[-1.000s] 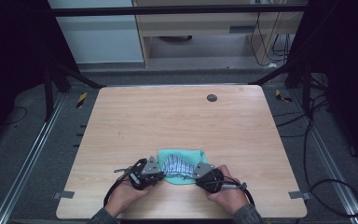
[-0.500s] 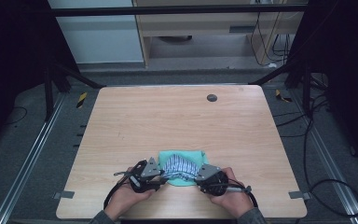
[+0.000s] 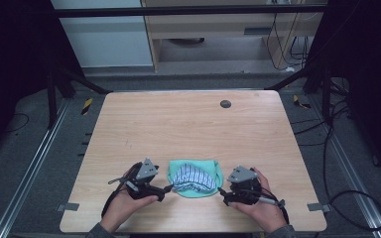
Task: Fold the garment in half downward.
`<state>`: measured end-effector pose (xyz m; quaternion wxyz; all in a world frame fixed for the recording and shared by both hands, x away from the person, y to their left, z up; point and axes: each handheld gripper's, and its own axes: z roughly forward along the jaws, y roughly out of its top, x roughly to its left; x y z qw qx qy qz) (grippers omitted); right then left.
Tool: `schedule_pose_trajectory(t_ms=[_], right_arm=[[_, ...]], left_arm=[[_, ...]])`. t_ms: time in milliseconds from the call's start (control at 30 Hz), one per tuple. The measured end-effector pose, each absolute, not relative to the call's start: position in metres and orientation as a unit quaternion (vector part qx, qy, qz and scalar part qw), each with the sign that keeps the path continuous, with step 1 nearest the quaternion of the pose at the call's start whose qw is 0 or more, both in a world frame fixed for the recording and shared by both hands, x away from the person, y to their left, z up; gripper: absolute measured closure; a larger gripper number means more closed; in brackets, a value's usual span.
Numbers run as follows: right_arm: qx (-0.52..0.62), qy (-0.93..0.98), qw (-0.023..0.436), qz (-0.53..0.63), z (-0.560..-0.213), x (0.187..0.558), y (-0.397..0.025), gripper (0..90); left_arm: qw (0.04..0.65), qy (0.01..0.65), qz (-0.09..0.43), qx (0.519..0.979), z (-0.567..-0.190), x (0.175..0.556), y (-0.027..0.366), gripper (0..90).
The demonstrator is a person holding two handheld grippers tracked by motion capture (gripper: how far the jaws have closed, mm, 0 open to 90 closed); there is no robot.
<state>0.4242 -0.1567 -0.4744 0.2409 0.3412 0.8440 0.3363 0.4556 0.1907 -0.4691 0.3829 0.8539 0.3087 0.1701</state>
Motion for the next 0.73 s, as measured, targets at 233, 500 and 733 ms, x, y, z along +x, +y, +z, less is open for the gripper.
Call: schedule_pose_trajectory(t_ms=[233,500,733], right_arm=[[0.459,0.789,0.249,0.325,-0.492,0.453,-0.192,8.9],[0.518,0.761,0.224,0.320,-0.510,0.474,-0.208,4.9],[0.544,0.741,0.233,0.318,-0.513,0.488,-0.209,0.1]], left_arm=[[0.364,0.399,0.187,0.821,-0.485,0.487,0.232,8.2],[0.349,0.440,0.191,0.805,-0.500,0.502,0.250,7.1],[0.337,0.443,0.198,0.807,-0.508,0.507,0.249,2.5]])
